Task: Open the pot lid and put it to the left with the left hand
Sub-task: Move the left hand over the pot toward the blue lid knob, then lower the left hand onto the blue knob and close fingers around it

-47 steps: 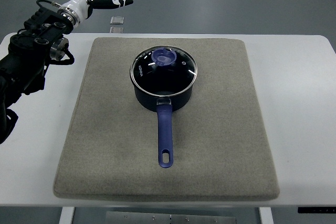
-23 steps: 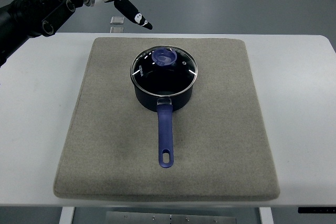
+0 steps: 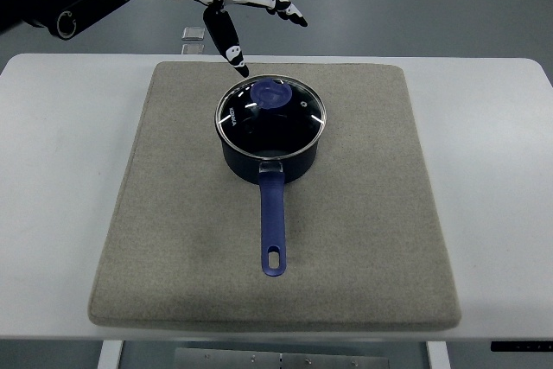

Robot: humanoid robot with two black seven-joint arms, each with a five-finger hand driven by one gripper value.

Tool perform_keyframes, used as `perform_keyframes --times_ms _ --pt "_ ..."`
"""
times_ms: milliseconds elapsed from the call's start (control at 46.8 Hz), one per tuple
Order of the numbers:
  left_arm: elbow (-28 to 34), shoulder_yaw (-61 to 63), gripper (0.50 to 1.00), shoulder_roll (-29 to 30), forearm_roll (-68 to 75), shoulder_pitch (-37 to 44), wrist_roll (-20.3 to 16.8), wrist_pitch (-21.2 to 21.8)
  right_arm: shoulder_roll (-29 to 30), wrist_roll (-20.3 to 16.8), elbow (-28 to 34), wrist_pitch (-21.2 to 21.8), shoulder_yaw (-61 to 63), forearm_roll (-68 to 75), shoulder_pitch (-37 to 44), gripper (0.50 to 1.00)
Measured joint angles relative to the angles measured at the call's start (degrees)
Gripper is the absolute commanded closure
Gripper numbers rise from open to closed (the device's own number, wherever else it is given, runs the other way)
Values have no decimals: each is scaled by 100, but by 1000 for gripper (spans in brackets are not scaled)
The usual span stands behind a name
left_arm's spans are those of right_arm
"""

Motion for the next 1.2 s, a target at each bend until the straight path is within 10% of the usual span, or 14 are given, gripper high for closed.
perform_keyframes --times_ms 1196 --pt "-1341 -42 506 74 1463 -422 0 200 0 0 0 0 0 0 3 583"
